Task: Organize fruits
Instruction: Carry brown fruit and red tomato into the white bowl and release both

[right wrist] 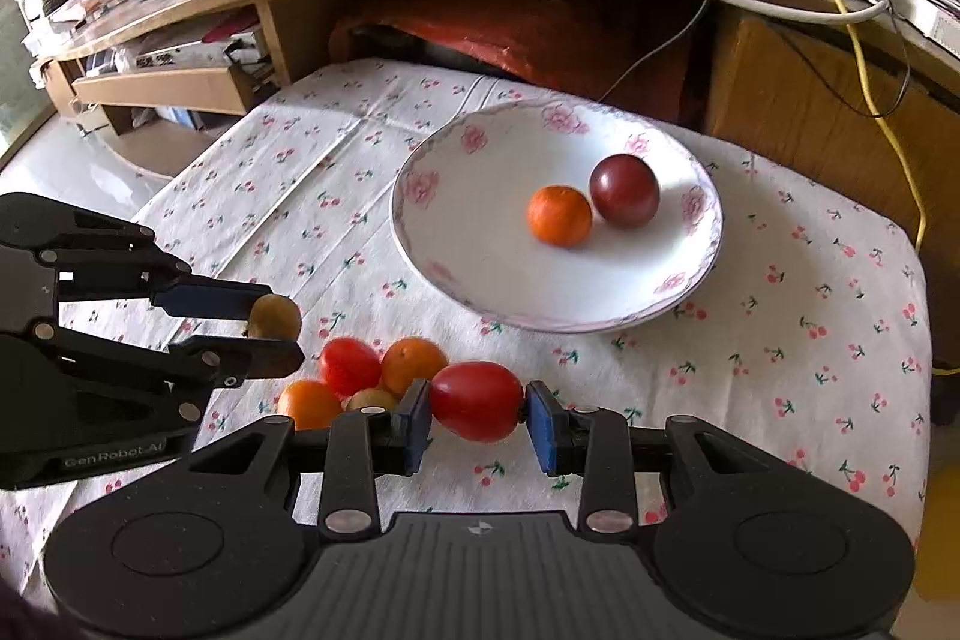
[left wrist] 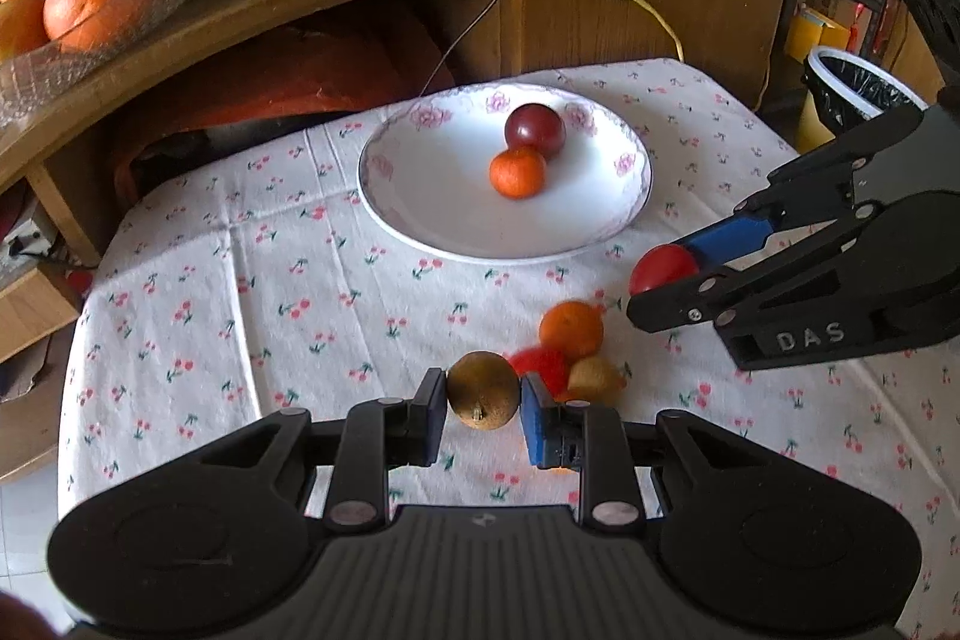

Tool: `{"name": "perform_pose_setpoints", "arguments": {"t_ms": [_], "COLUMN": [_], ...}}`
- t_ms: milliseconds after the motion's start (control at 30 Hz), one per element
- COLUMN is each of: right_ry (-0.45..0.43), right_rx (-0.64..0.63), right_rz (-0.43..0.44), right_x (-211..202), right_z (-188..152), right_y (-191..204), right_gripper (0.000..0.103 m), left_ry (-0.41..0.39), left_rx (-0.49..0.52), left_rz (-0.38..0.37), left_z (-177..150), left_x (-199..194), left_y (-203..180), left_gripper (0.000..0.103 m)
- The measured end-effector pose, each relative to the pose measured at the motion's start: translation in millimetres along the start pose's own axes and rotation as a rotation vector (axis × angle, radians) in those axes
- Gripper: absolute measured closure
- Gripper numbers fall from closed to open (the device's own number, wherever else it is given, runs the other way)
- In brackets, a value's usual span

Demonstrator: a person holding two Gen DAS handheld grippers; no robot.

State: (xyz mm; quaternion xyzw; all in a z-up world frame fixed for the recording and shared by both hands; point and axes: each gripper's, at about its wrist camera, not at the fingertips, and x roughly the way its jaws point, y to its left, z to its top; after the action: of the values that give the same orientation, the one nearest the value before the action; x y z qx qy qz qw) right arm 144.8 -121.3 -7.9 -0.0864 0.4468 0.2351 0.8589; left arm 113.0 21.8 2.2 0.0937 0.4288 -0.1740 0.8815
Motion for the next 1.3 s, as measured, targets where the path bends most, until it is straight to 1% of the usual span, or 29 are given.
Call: {"name": "perform_pose_setpoints", "arguments": {"t_ms": [300, 600, 767, 1000, 1300], "right_ry": [-0.041, -0.065, -0.066, -0.071, -0.07], "right_rx": [0.038, 0.077, 0.095, 0.082, 0.069], "right_rz": [-0.024, -0.04, -0.041, -0.046, -0.048], "right_x": [-1, 8, 15, 19, 25], "right_z": [13, 21, 24, 26, 29], "right_y": [-13, -25, -30, -34, -37], "right_gripper": [0.074, 0.074, 0.074, 0.073, 0.072], "left_ry": [-0.034, -0.044, -0.044, -0.029, -0.04], "left_rx": [-0.008, -0.018, -0.029, -0.035, -0.059], "left_rz": [0.004, 0.015, 0.019, 0.021, 0.018], "left_z": [29, 47, 52, 55, 57], "left_x": [11, 27, 33, 45, 51], "left_y": [-4, -7, -6, -4, 2], "left_gripper": [0.068, 0.068, 0.068, 0.068, 0.068]}}
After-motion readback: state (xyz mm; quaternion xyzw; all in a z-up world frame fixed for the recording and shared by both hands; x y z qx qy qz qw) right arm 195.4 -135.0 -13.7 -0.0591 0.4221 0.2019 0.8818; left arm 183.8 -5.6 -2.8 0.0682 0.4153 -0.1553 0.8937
